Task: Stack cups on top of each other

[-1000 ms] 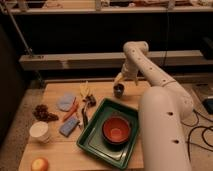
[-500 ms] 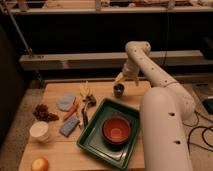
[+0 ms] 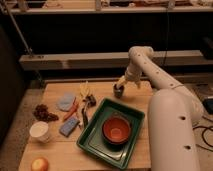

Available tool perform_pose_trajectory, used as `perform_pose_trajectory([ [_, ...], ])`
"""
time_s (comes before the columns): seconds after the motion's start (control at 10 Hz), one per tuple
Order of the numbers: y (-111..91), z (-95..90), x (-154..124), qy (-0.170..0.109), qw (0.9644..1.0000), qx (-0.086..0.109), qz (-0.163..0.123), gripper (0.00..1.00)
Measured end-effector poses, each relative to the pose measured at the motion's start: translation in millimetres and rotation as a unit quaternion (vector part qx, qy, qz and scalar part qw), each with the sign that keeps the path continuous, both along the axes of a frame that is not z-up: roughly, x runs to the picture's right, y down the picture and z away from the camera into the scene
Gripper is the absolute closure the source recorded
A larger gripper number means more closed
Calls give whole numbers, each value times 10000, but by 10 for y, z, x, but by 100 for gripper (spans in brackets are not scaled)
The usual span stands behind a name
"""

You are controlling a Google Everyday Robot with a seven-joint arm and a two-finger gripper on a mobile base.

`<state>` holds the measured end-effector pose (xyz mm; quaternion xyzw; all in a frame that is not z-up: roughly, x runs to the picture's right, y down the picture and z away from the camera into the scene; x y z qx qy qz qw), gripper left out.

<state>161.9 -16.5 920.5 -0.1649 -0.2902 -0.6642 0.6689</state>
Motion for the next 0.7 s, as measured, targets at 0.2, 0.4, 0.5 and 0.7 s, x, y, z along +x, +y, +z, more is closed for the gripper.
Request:
perform_pose_trajectory([
  [0.2, -8, 44, -35, -33, 9999, 110, 27, 20],
  [0.4, 28, 109, 10, 17, 9999, 145, 77, 20],
  [0.5, 46, 149, 2, 23, 9998, 153, 82, 20],
  [0.7, 81, 235, -19, 44, 9999, 146, 68, 20],
])
